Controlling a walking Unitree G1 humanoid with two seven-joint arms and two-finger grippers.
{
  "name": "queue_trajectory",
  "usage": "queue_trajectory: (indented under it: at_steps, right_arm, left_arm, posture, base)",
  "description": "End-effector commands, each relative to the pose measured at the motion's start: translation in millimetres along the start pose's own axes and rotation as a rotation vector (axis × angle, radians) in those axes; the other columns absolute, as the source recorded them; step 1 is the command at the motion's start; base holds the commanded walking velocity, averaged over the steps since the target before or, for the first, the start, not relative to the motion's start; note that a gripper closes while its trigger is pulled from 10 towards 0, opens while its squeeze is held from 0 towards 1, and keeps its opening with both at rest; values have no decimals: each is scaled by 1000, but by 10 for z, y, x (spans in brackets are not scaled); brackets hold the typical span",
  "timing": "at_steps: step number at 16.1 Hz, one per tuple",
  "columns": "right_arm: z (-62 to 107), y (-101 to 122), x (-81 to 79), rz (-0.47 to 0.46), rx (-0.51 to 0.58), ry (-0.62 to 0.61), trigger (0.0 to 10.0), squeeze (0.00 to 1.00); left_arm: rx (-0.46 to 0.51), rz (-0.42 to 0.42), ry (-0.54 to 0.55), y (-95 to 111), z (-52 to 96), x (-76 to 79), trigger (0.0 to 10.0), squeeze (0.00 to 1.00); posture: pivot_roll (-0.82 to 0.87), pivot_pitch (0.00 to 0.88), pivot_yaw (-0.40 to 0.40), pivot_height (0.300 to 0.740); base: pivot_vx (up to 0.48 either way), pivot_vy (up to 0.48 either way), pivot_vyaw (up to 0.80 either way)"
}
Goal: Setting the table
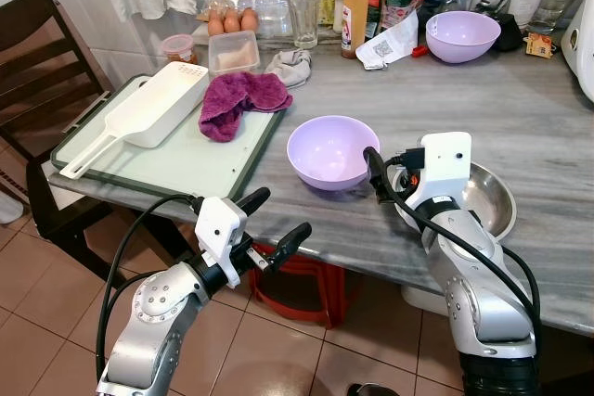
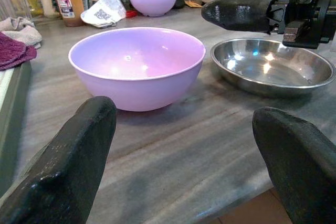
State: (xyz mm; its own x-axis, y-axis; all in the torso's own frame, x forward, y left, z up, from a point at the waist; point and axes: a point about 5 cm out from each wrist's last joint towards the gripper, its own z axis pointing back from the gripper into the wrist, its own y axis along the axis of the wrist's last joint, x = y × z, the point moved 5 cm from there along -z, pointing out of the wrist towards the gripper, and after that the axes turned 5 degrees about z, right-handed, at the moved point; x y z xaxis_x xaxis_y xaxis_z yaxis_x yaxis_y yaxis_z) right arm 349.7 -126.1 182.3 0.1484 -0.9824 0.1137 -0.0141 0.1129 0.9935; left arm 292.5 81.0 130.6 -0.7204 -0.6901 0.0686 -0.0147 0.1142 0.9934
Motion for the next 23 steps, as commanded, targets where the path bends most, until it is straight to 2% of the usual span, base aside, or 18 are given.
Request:
queue_trajectory:
  at_steps: [1,9,10,11,16,18,20,21,22,23]
  right_arm:
    - [17,51,-24,-3,16,7,10000,0]
    - [17,51,-24,-3,16,7,10000,0]
    - [42,36,-25,1,8,-1,10000,0]
    - [32,-3,78,-23,1,-71,10000,0]
    - [37,15,109,-19,9,-92,10000,0]
    - [64,47,186,10,22,-131,10000,0]
    - [138,56,357,55,29,-209,10000,0]
    - [241,41,536,99,21,-289,10000,0]
    - [294,22,613,119,8,-323,10000,0]
    - [294,22,613,119,8,-323,10000,0]
  left_arm:
    - [13,-11,14,57,19,-28,10000,0]
    - [13,-11,14,57,19,-28,10000,0]
    - [13,-10,15,58,18,-28,10000,0]
    - [11,-12,35,-17,-2,-79,10000,0]
    - [14,-14,39,-17,-13,-95,10000,0]
    - [19,-17,45,-16,-18,-109,10000,0]
    - [19,-18,47,-17,-21,-120,10000,0]
    - [19,-18,48,-17,-27,-126,10000,0]
    - [19,-17,46,-14,-37,-128,10000,0]
    - [19,-17,46,-14,-37,-128,10000,0]
  posture:
    - [-192,108,108,740]
    - [-192,108,108,740]
    - [0,0,0,740]
    - [-187,107,110,740]
    - [-190,108,113,740]
    - [-197,115,115,740]
    - [-211,123,121,740]
    - [-221,127,127,740]
    - [-234,131,135,740]
    - [-234,131,135,740]
  base:
    - [0,0,0]
    - [0,0,0]
    - [0,0,0]
    - [0,0,0]
    - [0,0,0]
    - [0,0,0]
    - [0,0,0]
    - [0,0,0]
    - [0,0,0]
    - [0,0,0]
